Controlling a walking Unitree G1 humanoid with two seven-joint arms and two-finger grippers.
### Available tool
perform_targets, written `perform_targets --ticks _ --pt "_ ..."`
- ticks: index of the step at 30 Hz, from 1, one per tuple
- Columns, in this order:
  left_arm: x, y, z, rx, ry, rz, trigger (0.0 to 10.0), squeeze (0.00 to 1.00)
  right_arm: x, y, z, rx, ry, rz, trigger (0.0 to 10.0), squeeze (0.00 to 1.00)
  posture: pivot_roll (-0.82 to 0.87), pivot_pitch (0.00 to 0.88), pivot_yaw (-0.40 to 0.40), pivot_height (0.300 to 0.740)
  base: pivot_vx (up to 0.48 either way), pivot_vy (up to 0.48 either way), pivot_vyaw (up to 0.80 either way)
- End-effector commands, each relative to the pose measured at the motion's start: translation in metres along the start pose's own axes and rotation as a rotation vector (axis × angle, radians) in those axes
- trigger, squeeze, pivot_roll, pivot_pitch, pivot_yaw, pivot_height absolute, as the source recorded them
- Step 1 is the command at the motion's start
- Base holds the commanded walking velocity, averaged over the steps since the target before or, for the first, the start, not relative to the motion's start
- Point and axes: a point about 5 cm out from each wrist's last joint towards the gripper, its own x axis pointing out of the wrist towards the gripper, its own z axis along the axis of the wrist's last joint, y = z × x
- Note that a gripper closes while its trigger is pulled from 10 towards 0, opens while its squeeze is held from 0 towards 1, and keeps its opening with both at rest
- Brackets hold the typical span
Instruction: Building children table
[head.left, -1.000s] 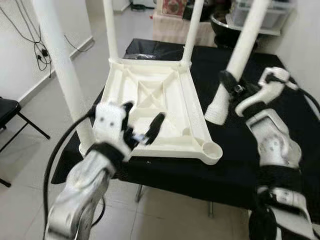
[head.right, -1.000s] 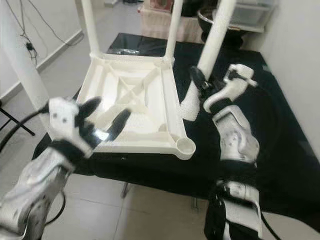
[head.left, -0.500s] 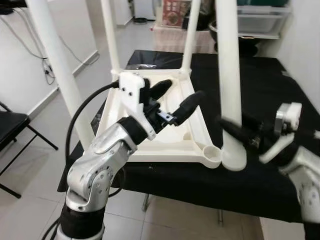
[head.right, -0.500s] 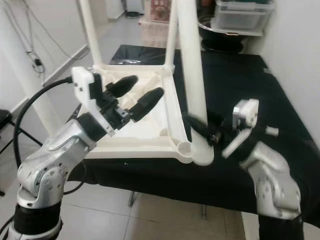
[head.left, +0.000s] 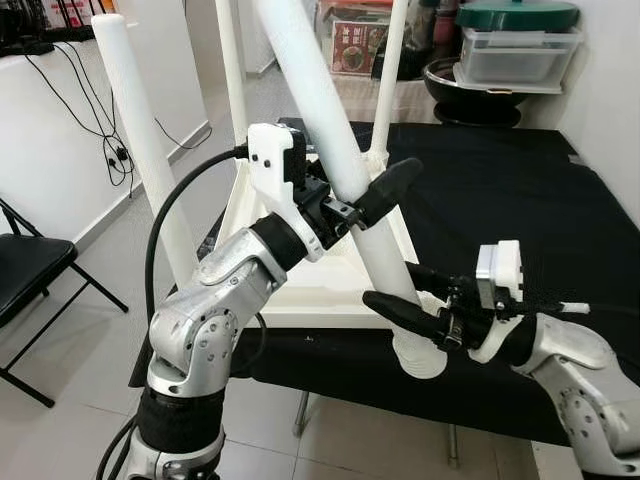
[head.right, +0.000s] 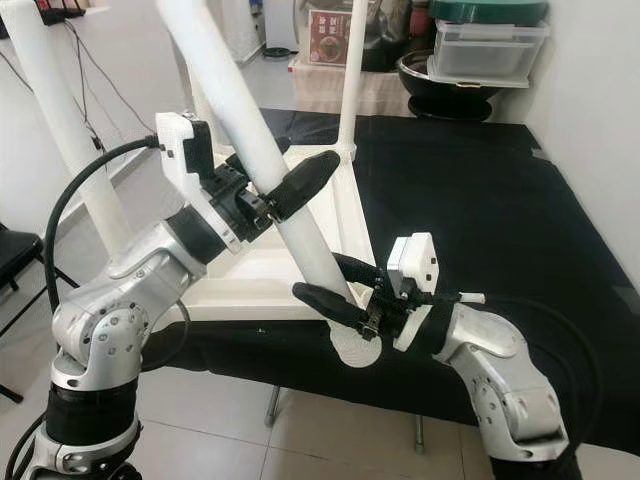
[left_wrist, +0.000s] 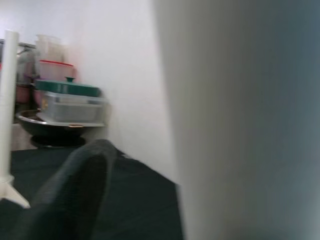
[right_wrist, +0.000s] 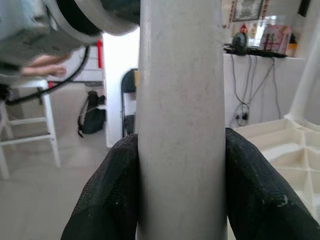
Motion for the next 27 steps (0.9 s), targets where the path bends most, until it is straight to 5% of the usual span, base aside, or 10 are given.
perform_targets --ticks 1,21,22,27 --pt "0.004 -0.007 0.002 -0.024 -0.013 -0.041 0.0 0.00 0.014 0.008 -0.004 -0.036 0.026 0.056 10.0 0.00 -0.06 0.011 0.009 0.740 0.000 0.000 0.00" --pt "0.001 -0.014 0.007 -0.085 -0.026 -0.112 0.0 0.00 0.045 0.001 -0.021 -0.037 0.118 -0.078 10.0 0.00 -0.05 0.019 -0.014 0.740 0.000 0.000 0.00" --pt "0.001 -0.014 0.007 -0.085 -0.024 -0.120 0.0 0.00 0.047 0.002 -0.025 -0.036 0.163 -0.076 10.0 1.00 -0.05 0.020 -0.017 0.740 0.000 0.000 0.00" --pt "0.001 -0.015 0.007 -0.068 -0.011 -0.149 0.0 0.00 0.058 0.007 -0.030 -0.051 0.271 -0.087 10.0 1.00 -0.05 0.020 -0.018 0.740 0.000 0.000 0.00"
